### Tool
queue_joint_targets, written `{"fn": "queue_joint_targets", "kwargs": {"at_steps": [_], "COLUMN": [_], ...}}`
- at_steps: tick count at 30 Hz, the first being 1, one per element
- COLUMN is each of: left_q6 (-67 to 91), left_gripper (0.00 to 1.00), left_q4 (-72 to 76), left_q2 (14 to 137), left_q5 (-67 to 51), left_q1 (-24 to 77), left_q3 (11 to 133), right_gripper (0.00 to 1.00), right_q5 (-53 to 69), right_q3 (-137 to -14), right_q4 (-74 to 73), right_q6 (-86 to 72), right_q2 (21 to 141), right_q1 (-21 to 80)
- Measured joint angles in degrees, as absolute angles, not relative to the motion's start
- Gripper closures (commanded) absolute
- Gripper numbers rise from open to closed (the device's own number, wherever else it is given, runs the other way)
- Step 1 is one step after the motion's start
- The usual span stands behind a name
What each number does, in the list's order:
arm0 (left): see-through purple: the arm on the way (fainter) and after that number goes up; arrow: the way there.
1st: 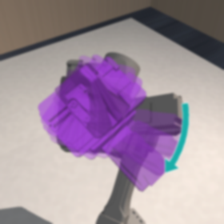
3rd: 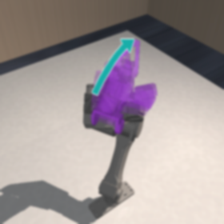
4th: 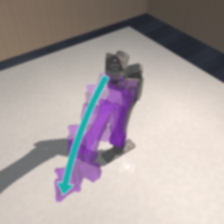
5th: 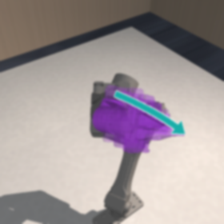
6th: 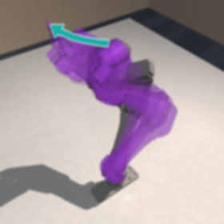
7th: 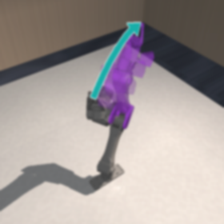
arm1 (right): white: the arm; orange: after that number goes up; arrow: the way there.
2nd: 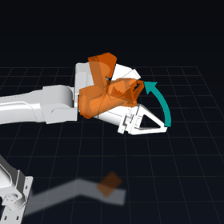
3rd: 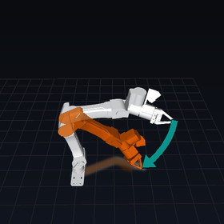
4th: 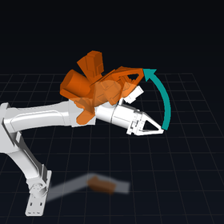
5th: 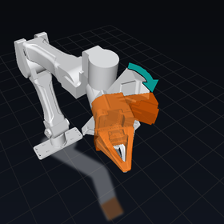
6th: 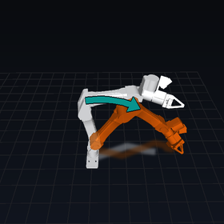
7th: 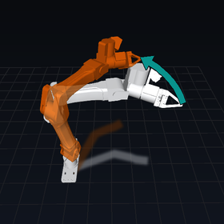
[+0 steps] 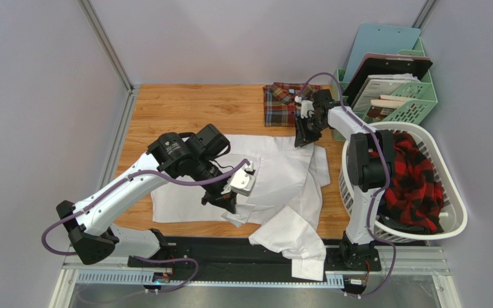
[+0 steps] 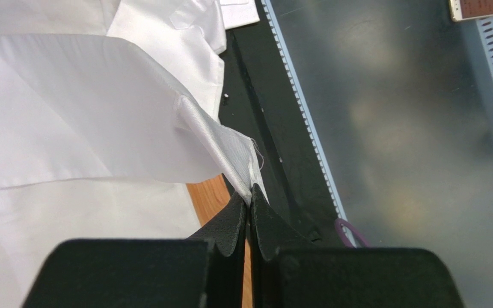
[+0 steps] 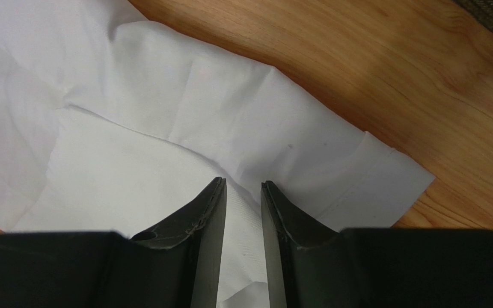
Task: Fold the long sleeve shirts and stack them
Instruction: Fold the shirt
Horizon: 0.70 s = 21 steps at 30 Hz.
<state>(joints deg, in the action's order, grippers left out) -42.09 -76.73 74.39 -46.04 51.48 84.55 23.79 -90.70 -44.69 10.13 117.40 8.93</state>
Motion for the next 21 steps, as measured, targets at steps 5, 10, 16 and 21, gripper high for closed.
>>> {"fn": "queue_joint_targets", "kwargs": {"at_steps": [5,10,16,21], "left_q6": [-47.31,-51.35,-53.28,-53.39], "left_gripper": [1.0,1.0,1.0,1.0], "left_q4": [-77.06,-77.06,-77.14,-77.06], "left_q2": [74.98,76.42,75.96,74.22], "left_q5": [-46.02,-45.23,-44.45,-44.29], "left_q1": [51.37,51.37,51.33,52.56], "left_q3": [87.26,87.46,86.28,85.78], "right_gripper": [0.65,0.62,0.63,0.64], "right_q5": [22.59,24.73,26.83,25.43], "right_q3": [-89.93,-89.91,-90.3,-90.78], "right_q4": [-44.86,-45.95,-47.11,-47.03], "right_q6": [10.2,10.31,10.37,11.31], "right_q2": [117.93,117.62,115.04,115.24], "right_q1": [8.93,8.54,7.79,7.73]}}
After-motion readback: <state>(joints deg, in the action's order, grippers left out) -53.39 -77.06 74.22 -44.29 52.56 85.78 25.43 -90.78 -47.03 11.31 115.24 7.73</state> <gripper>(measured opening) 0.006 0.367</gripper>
